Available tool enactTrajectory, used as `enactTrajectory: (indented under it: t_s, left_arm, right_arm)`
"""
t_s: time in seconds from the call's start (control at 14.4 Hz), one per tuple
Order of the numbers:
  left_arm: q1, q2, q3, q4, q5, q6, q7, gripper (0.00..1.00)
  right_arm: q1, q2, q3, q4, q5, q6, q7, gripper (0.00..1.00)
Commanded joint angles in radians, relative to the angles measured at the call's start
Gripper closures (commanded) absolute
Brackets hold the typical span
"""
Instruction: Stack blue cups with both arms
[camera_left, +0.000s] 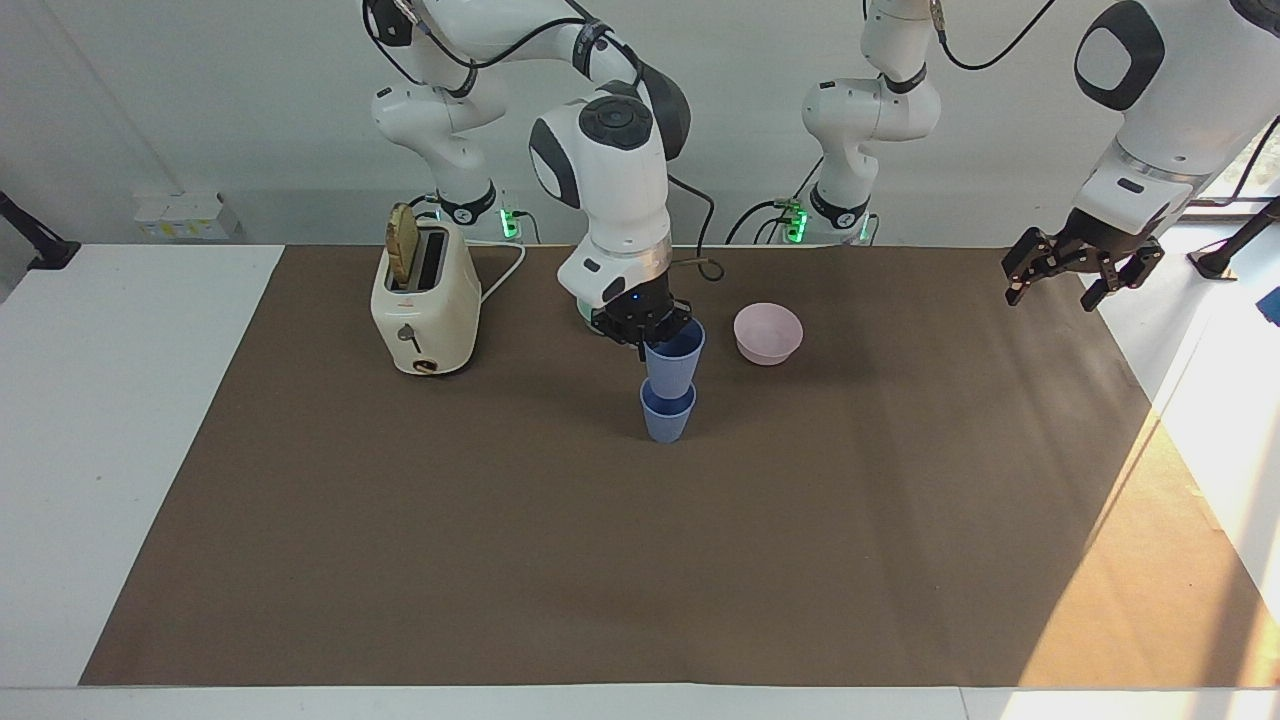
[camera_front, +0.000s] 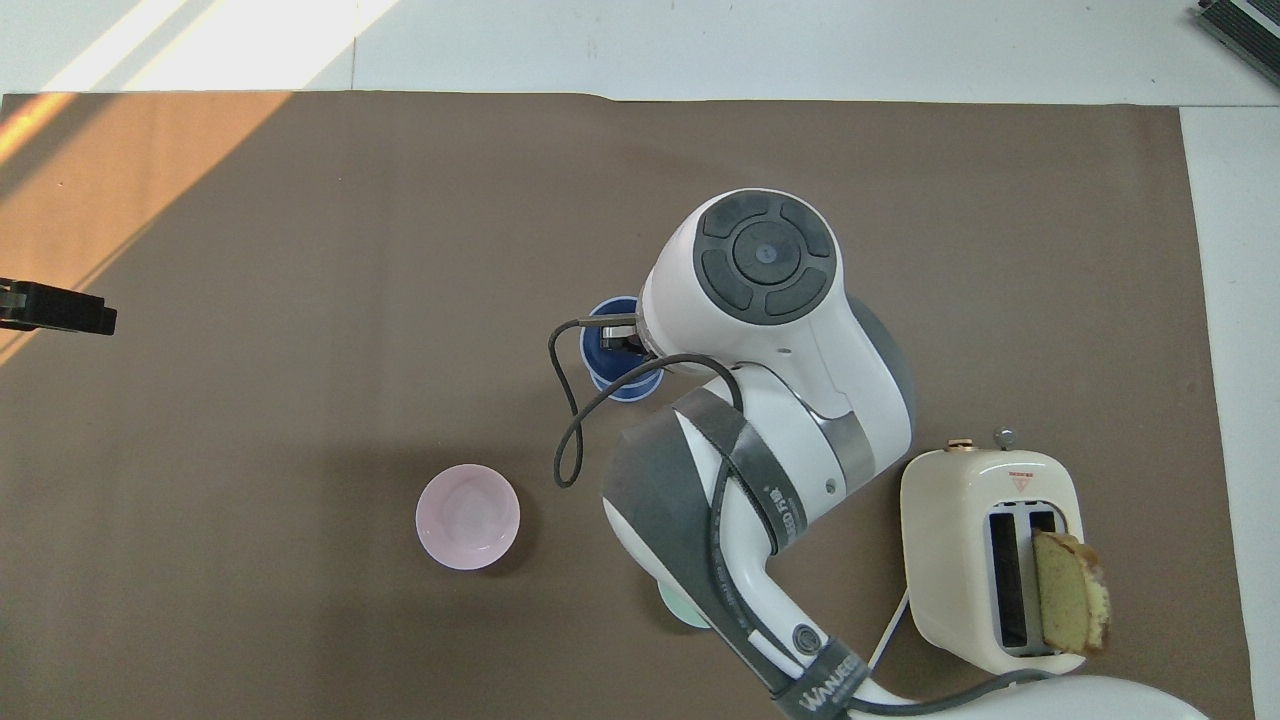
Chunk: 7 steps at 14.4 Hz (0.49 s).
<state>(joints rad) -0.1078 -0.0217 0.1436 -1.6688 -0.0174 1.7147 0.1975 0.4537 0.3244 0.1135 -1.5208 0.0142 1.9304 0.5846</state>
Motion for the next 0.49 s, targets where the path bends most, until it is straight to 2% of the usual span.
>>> enactTrajectory:
  t_s: [0.0, 0.42]
  left_arm:
    - [0.008, 0.000, -0.006, 0.015, 0.022, -0.023, 0.002, 0.00]
    - [0.008, 0.000, -0.006, 0.015, 0.020, -0.023, 0.002, 0.00]
  right_arm:
    - [-0.001, 0.001, 0.002, -0.016, -0.010, 0.016, 0.024, 1.00]
    - [-0.003, -0.001, 0.002, -0.064, -0.011, 0.028, 0.023, 1.00]
